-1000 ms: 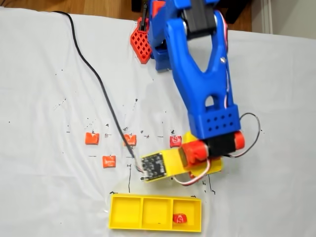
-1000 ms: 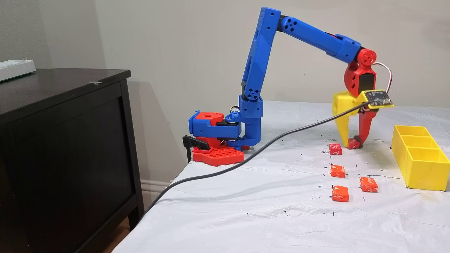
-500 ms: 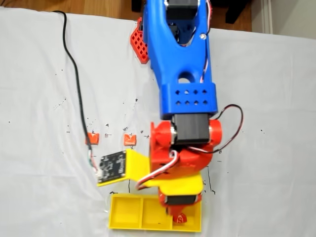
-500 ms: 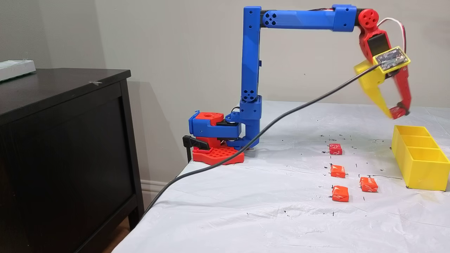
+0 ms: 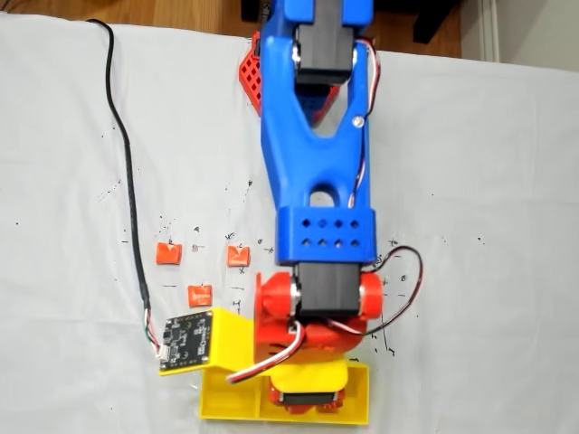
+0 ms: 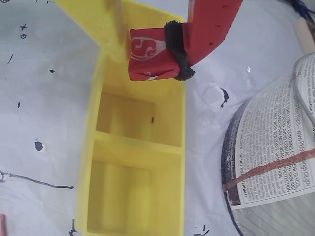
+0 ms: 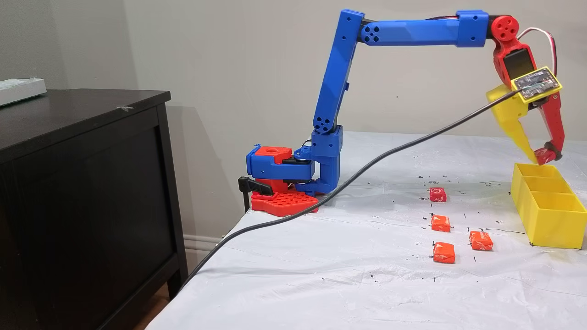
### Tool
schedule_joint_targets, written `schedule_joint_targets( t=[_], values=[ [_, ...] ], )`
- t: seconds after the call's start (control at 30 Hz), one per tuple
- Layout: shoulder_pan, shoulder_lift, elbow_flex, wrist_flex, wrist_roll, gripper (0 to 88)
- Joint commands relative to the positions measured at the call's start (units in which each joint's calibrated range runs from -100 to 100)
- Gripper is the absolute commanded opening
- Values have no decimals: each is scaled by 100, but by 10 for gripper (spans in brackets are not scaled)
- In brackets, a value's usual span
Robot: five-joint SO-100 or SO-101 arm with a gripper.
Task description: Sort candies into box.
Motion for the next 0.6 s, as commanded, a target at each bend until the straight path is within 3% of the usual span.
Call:
schedule_joint_targets(
  t=[0.0, 0.13, 0.33, 0.57],
  values=[
    [20, -90, -573, 51, 49, 1],
    [20, -31, -573, 108, 132, 7],
    [20, 37, -628, 182, 181, 132],
    [29, 88, -746, 272, 225, 190]
  ],
)
